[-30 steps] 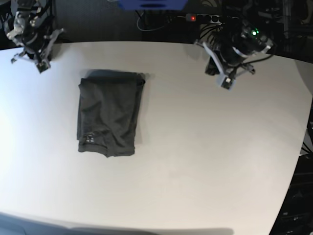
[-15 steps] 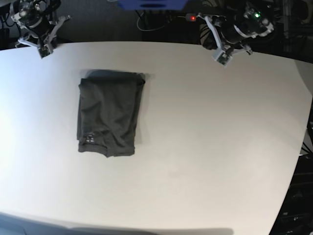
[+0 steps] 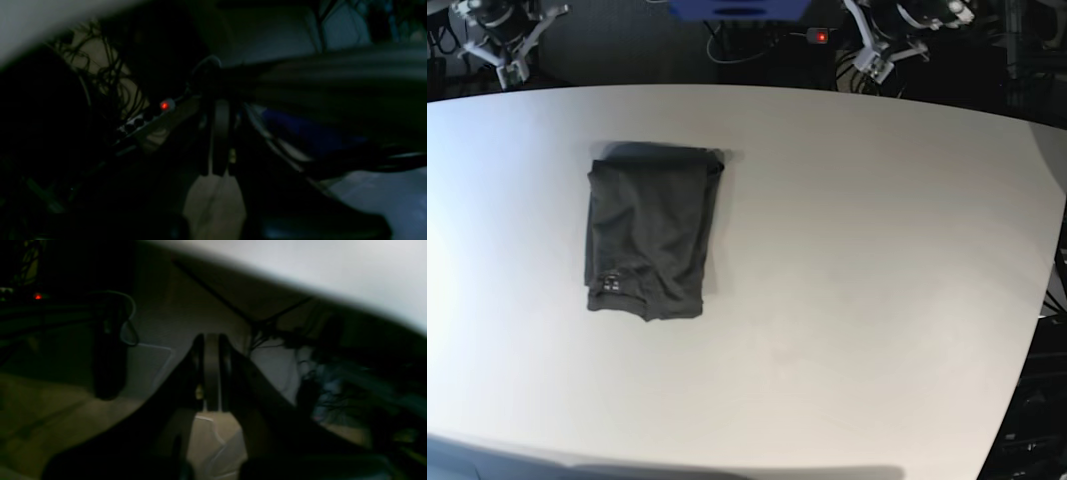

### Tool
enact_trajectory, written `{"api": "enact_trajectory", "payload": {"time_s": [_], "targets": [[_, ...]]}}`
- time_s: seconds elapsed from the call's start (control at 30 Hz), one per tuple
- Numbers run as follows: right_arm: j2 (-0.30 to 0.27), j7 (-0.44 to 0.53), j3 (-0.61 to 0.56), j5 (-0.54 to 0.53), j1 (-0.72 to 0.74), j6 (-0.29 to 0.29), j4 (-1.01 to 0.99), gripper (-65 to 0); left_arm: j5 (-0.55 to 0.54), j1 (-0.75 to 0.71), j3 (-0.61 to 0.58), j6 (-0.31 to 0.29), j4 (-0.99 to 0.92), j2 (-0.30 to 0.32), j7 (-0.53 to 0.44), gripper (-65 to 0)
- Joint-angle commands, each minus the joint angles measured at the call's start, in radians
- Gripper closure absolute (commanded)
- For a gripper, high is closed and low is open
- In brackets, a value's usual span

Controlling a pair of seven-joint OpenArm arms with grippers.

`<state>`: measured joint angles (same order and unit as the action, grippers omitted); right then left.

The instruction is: Fold the T-shirt properly

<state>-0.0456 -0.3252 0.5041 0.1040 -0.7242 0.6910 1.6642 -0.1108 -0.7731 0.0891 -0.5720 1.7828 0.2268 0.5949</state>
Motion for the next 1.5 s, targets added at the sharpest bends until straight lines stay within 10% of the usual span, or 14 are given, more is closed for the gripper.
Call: {"api": "enact_trajectory", "payload": {"time_s": [0.0, 0.83, 1.17, 1.47], "targets": [[0.0, 0.027, 0.011, -0.005, -0.016, 0.007, -0.017, 0.0, 0.01, -0.012, 0.004, -0.001, -0.011, 0.001, -0.025, -2.2], [-0.162, 0.358, 0.024, 0.001, 0.274, 0.007, -0.93, 0.0, 0.036, 0.244, -0.117, 0.0, -0.823, -0.016, -0.359, -2.2], [-0.202, 0.642, 0.024, 0.196, 0.444, 0.007, -1.383, 0.0, 0.036, 0.376, -0.119, 0.0, -1.087, -0.02, -0.494, -2.2], [-0.202, 0.674, 0.026, 0.38, 0.503, 0.007, -1.473, 0.0, 0.035, 0.534, -0.21, 0.007, -1.435, -0.062, -0.7, -2.2]]}}
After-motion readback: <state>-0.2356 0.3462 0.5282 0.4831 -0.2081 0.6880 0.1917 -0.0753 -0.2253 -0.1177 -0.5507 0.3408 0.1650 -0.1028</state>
